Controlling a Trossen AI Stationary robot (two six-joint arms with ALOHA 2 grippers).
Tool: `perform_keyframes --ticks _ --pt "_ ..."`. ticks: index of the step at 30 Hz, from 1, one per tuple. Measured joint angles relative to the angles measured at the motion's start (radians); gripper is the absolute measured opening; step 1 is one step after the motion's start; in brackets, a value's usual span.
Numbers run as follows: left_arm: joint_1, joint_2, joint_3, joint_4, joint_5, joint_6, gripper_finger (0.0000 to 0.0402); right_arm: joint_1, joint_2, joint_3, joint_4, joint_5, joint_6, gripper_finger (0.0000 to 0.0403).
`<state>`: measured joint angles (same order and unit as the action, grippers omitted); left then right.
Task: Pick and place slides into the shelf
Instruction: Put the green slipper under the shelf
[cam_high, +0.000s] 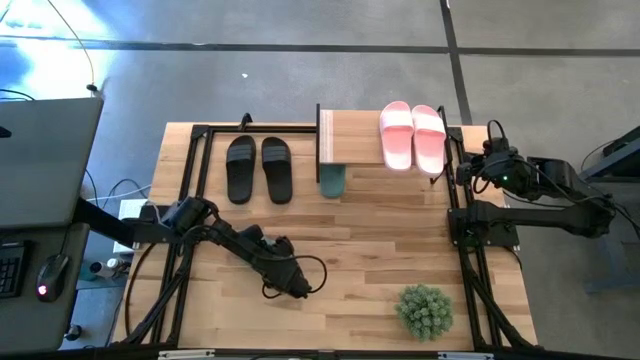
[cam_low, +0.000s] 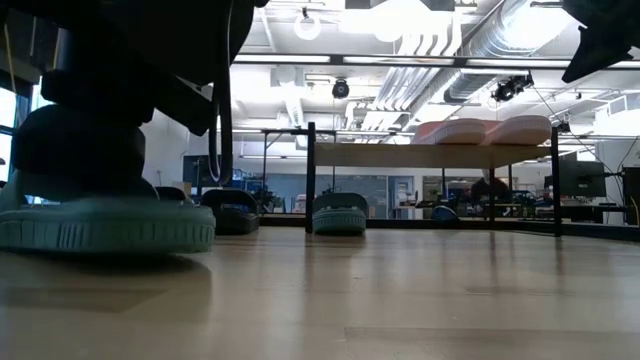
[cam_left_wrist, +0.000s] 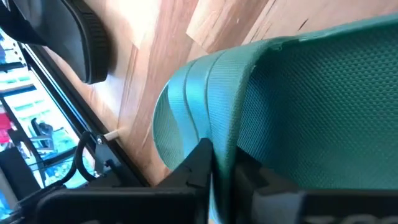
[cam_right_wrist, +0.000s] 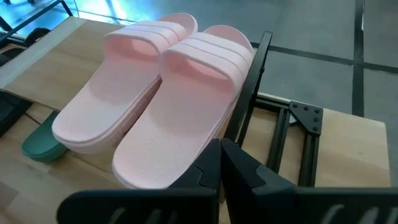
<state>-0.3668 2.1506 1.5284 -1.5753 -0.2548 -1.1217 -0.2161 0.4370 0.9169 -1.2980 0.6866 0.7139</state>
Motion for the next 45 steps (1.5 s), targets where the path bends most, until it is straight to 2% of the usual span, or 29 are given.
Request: perform_keyframes --ticks 6,12,18,23,25,29,34,37,40,45 --pt "0.0 -0.004 0.012 0.003 -0.055 0.044 0.0006 0.0 0.0 0.0 0.0 -0.003 0.0 0.0" --pt "0.0 -0.014 0.149 0.009 -0.167 0.122 0.0004 0.0 0.0 0.0 0.0 -0.003 0.0 0.0" --pt "0.0 -0.014 0.42 0.007 -0.394 0.286 0.0003 0.0 0.0 0.0 0.0 -0.005 -0.015 0.0" --pt "0.002 -0.015 0.646 0.009 -0.68 0.536 0.0002 0.0 0.0 0.0 0.0 -0.009 -0.003 0.0" --pt "0.014 -0.017 0.712 0.032 -0.745 0.642 0.0002 0.0 0.0 0.0 0.0 -0.009 0.002 0.0" --pt "0.069 -0.018 0.757 0.197 -0.735 0.903 0.0001 0.0 0.0 0.0 0.0 -0.009 0.003 0.0" --pt "0.153 -0.008 0.694 0.467 -0.649 1.199 0.0 0.0 0.0 0.0 0.0 -0.009 0.003 0.0" --pt "0.201 0.0 0.617 0.593 -0.576 1.305 0.0 0.0 0.0 0.0 -0.003 -0.01 0.003 0.0" --pt "0.251 -0.002 0.51 0.75 -0.549 1.389 0.0 0.0 0.0 0.0 -0.012 -0.01 0.003 0.0" --pt "0.34 -0.001 0.362 0.905 -0.508 1.466 0.0 0.0 0.0 0.0 -0.023 -0.01 0.02 0.0"
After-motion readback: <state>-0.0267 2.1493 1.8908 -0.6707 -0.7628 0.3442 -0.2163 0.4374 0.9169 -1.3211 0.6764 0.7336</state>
